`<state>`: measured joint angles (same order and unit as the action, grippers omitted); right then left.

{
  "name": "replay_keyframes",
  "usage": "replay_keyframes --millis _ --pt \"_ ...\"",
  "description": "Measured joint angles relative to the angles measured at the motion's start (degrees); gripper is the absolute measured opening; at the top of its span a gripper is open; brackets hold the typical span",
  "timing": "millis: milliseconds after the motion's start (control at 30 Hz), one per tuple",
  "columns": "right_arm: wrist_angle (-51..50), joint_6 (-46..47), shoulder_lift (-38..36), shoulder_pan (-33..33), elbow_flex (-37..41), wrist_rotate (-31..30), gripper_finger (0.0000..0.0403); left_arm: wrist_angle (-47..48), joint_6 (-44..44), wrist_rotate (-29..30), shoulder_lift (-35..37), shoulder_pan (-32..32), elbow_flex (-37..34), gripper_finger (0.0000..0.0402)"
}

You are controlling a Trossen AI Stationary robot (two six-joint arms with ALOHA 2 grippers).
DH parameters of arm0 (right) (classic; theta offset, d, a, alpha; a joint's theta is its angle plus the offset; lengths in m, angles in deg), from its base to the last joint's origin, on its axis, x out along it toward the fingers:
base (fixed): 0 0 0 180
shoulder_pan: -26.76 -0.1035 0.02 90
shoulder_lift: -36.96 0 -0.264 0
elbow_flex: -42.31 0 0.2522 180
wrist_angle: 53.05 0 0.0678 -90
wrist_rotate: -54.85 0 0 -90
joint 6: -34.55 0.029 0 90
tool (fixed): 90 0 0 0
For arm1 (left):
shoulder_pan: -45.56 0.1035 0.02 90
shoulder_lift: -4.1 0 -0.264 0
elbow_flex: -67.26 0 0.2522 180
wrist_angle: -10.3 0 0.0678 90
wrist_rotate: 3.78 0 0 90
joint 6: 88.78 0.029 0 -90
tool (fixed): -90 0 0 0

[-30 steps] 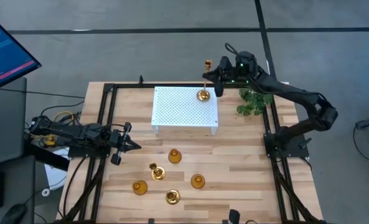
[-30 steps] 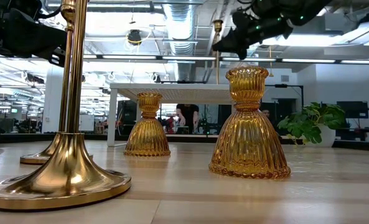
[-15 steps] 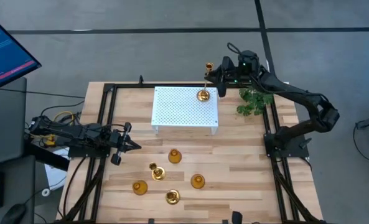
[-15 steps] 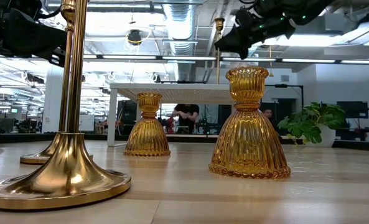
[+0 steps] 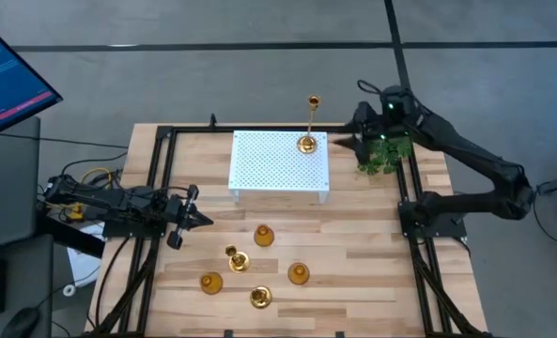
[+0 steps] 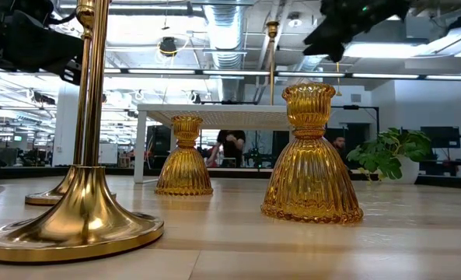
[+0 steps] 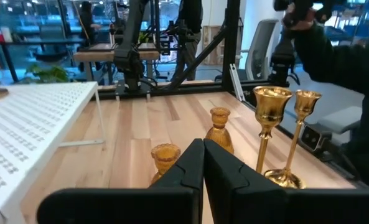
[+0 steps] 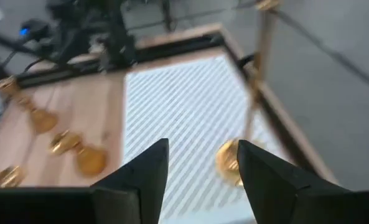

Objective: Pick & Place candle stick holders
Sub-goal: Put the top gold candle holder on the shelf aligned with the other gold candle holder

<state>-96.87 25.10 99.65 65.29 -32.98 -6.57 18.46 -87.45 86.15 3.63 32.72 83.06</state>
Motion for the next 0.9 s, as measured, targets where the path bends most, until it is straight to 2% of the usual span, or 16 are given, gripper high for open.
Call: replay_keyframes --millis 167,300,433,600,700,800,900 --pt "-7.19 0.52 -4.06 -6.04 0.00 0.02 0.0151 0.36 -2.35 -2.40 -0.40 0.00 0.00 0.0008" --pt "-7.04 4.26 -5.39 -12.62 0.00 -0.06 0.0124 0.36 0.35 -7.03 -3.01 -0.02 0.00 0.0008" --pt "-4.66 7.42 -5.25 -20.04 0.00 -2.91 0.0102 0.29 1.08 -7.10 -8.18 0.00 0.00 0.0008" --pt "-1.80 9.53 -5.21 -30.24 0.00 -20.79 0.0079 -3.36 2.49 -7.47 -16.41 0.00 0.00 0.0008" --pt "-1.64 11.15 -5.44 -36.28 0.07 -31.15 0.0066 -6.17 2.49 -9.80 -20.63 0.00 0.00 0.0008" --pt "0.23 12.70 -6.55 -42.41 2.72 -39.41 0.0053 -7.72 2.31 -12.32 -23.75 -0.02 0.01 0.0008" --pt "4.45 15.13 -7.85 -47.95 8.58 -45.13 0.0038 -9.37 2.29 -12.61 -25.92 -0.01 0.02 0.0008"
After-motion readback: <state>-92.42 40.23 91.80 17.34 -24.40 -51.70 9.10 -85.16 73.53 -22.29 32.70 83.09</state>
